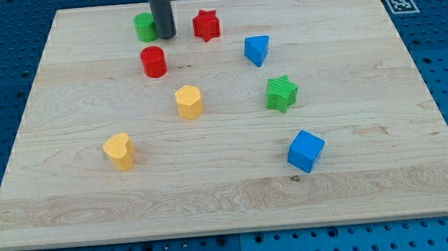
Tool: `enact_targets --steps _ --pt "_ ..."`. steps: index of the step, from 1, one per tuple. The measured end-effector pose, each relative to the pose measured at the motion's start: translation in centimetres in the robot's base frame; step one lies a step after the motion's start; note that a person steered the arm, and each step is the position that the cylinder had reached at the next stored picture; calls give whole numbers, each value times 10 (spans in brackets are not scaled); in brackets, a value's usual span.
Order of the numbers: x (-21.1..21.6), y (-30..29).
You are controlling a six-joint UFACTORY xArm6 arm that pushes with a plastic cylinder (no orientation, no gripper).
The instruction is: Push green circle to top left side
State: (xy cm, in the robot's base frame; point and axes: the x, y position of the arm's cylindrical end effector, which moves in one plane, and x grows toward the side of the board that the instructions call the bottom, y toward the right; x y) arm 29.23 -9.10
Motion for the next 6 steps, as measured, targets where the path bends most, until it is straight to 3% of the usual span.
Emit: enact_targets --steps 2,3,4,6 --pt "-16 -36" --pt "-16 0" --pt "-37 -11" --pt "-69 -74"
